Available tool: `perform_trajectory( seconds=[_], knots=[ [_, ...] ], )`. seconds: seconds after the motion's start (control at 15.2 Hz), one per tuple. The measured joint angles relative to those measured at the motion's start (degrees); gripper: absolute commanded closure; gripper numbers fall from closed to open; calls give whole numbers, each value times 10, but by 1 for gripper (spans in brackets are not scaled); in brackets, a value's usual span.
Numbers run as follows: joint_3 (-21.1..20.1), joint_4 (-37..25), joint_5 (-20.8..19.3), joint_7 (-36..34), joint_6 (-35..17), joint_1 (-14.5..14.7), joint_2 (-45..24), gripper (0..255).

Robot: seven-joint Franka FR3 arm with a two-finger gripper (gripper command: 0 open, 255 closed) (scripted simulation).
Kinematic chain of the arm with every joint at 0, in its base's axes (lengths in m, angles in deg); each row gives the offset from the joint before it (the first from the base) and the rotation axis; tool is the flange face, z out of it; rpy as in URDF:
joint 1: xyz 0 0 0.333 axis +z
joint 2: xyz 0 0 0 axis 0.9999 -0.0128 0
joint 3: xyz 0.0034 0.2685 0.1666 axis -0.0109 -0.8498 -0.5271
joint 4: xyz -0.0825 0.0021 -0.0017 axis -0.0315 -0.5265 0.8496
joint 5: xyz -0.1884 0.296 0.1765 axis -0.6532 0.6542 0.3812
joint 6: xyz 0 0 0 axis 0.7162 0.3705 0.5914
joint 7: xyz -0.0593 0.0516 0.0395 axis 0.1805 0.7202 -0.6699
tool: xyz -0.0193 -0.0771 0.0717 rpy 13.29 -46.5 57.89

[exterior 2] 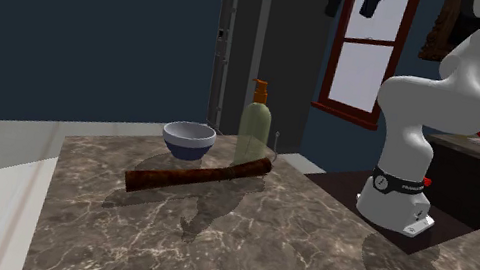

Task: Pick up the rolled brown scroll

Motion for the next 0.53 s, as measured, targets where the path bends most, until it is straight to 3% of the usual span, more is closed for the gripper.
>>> perform_trajectory(
  seconds=[0.26, 0.53],
  knots=[
    [11, 21, -8, 14, -33, -3, -14, 0],
    [24, 73, -19, 30, -113, -7, -45, 0]
  ],
)
